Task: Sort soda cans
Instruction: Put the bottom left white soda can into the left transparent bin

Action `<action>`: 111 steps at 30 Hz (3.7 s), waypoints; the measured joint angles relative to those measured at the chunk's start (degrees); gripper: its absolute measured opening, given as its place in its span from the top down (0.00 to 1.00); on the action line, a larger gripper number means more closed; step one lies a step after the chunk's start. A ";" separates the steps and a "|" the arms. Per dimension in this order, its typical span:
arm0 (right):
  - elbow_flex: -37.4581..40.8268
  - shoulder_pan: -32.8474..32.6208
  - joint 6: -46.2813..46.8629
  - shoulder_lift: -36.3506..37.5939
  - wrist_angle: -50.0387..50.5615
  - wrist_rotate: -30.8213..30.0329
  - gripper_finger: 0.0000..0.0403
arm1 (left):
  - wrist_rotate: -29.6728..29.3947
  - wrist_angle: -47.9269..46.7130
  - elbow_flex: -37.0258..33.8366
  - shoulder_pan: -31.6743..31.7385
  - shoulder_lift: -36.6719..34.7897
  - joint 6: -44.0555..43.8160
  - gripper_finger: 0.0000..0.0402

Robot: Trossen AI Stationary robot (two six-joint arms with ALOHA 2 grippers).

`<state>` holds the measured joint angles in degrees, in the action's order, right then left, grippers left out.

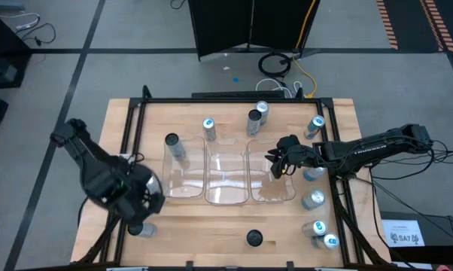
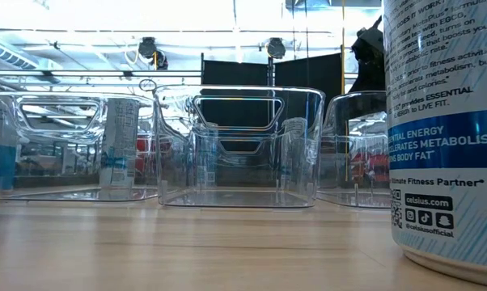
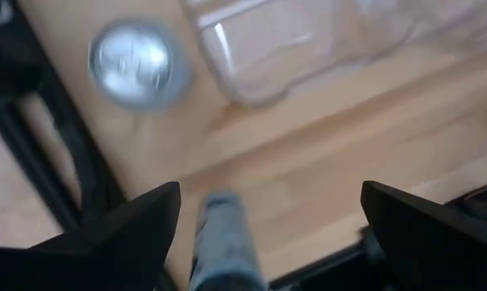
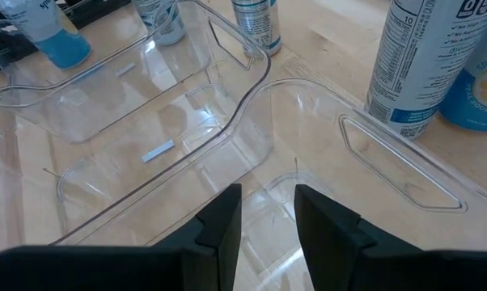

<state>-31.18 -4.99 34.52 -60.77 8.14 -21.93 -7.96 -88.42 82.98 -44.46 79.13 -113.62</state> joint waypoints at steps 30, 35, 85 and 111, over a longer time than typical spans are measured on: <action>0.00 0.00 2.51 0.00 -0.17 2.80 0.73 | 9.15 8.66 -7.66 -11.68 6.72 -10.28 0.03; 0.00 0.00 2.58 0.00 -0.22 2.78 0.73 | 9.52 9.70 -7.67 -12.73 6.72 -11.82 0.03; 0.00 0.00 3.63 0.00 -0.21 4.09 0.73 | -7.01 9.76 -6.38 -5.19 -6.99 4.05 0.31; 0.00 0.00 2.32 0.00 -0.21 4.04 0.73 | 2.38 14.41 -6.28 28.31 -13.70 46.73 0.30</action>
<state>-31.18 -4.99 36.84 -60.77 7.94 -17.89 -5.58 -74.01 76.70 -16.15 65.43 -66.89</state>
